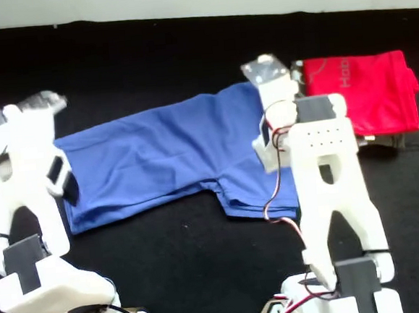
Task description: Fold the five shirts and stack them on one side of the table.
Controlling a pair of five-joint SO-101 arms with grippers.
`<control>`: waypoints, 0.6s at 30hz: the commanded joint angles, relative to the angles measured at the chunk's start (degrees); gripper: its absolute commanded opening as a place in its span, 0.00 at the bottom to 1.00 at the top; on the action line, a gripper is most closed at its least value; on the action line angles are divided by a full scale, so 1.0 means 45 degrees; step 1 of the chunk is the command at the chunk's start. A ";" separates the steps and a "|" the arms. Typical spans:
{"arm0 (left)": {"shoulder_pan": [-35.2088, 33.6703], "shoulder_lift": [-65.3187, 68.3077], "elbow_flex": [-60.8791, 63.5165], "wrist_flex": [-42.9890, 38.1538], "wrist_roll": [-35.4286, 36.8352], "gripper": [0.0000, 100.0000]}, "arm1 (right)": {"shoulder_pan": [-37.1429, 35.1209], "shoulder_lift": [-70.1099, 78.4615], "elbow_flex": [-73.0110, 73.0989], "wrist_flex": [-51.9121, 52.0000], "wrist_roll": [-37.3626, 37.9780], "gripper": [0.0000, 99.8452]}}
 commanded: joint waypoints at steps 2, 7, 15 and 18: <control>0.0244 -0.0166 -0.1709 0.0078 0.0781 0.06 | -0.0127 -0.0068 -0.0928 -0.0694 -0.0137 0.13; 0.1260 0.1631 -0.0381 -0.0488 0.1915 0.01 | -0.0127 0.1963 -0.0928 -0.1084 -0.0137 0.02; 0.1397 0.0947 0.3897 -0.2618 0.1621 0.01 | -0.0127 0.3272 -0.1006 -0.1084 -0.0137 0.01; 0.1260 -0.0479 0.6066 -0.4298 0.1016 0.01 | -0.0127 0.3272 -0.1026 -0.1084 -0.0137 0.01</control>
